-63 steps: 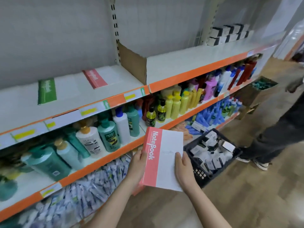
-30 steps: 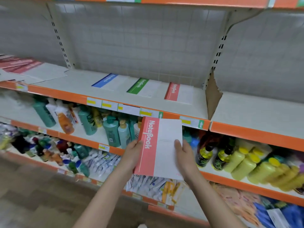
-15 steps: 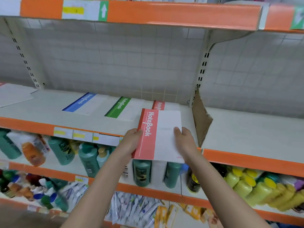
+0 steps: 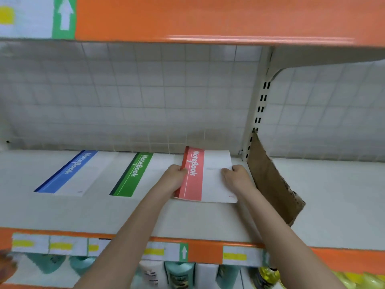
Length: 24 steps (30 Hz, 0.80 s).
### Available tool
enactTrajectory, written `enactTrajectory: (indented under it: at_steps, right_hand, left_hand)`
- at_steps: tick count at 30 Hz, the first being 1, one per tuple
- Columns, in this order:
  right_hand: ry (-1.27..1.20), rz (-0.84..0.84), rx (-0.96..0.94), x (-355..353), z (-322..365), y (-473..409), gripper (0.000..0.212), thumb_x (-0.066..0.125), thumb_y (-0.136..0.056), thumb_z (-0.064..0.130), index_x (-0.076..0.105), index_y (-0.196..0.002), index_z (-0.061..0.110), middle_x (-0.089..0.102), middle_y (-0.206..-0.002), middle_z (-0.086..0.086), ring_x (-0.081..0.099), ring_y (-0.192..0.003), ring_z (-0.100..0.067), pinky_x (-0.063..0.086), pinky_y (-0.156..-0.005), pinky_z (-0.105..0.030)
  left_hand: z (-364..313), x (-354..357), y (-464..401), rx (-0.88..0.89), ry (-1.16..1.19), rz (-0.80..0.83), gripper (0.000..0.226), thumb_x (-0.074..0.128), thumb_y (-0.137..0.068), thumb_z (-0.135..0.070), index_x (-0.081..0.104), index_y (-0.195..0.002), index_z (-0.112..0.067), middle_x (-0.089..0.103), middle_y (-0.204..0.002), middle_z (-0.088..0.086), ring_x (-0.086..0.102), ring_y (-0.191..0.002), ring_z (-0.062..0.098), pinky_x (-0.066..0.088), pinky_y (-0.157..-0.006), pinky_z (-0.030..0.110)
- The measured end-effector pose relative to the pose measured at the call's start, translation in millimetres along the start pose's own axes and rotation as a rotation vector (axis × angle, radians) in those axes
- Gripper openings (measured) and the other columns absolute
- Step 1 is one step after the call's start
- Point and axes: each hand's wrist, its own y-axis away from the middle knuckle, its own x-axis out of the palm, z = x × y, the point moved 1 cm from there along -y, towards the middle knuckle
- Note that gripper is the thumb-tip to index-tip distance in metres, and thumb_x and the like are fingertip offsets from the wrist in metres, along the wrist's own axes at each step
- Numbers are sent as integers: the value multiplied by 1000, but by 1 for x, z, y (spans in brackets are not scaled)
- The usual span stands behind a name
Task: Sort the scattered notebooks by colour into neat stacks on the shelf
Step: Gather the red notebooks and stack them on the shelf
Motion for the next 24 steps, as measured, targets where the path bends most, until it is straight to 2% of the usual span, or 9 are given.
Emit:
enactTrajectory:
  at_steps: [2,4,8,11,14,19,22,24]
  right_hand:
    - [84,-38,-13,-2,1,-11,30,48,-90,18,37,-63,13,41,-64,0,41,-56,-14,27,-48,-25]
    - [158,-78,-25,-3,0,-19,34,50,-90,19,33,-61,15,38,-60,1,36,-54,-13,24,-47,-26]
    - [223,-98,-56,-1,-3,-29,39,53,-90,21,30,-59,15,34,-58,0,35,-55,-16,25,-49,-27]
    - [213,-116,-55,3,-4,-33,39,55,-89,21,30,-59,15,34,-59,0,39,-61,-21,33,-55,-24]
    - [272,-148,-69,7,-8,-34,37,53,-88,20,30,-59,15,35,-60,1,39,-62,-22,25,-46,-25]
    - [406,-190,-61,7,-14,-32,22,49,-91,24,46,-79,6,54,-81,-9,48,-74,-25,32,-58,-27]
    - [474,-210,-76,8,-14,-32,21,49,-92,24,48,-82,6,60,-90,-14,47,-75,-25,34,-61,-27]
    - [504,-218,-83,9,-15,-32,22,48,-93,24,54,-88,3,61,-97,-16,49,-77,-25,35,-62,-26]
  left_hand:
    - [0,0,-15,11,-55,12,26,42,-99,-17,62,-82,-10,71,-91,13,69,-84,29,56,-80,37]
    - [0,2,-26,25,-103,3,25,45,-97,-18,62,-83,-7,71,-95,15,69,-89,31,54,-88,42]
    - [0,3,-42,80,-251,-68,29,47,-95,-21,62,-100,4,71,-97,16,68,-90,30,54,-88,42]
    - [2,3,-48,121,-355,-88,29,50,-96,-23,62,-99,3,70,-97,14,67,-89,28,54,-81,35]
    - [8,3,-51,146,-437,-89,27,51,-96,-25,62,-96,0,70,-99,11,66,-88,24,50,-71,27]
    - [10,10,-51,191,-542,-58,26,50,-96,-24,61,-103,-1,68,-106,10,64,-94,25,53,-82,33]
    - [8,16,-50,235,-654,-89,24,49,-97,-23,59,-95,-1,65,-104,14,61,-95,27,51,-85,37]
    - [9,19,-49,256,-703,-123,22,48,-97,-24,57,-92,-5,59,-105,14,58,-93,26,49,-83,35]
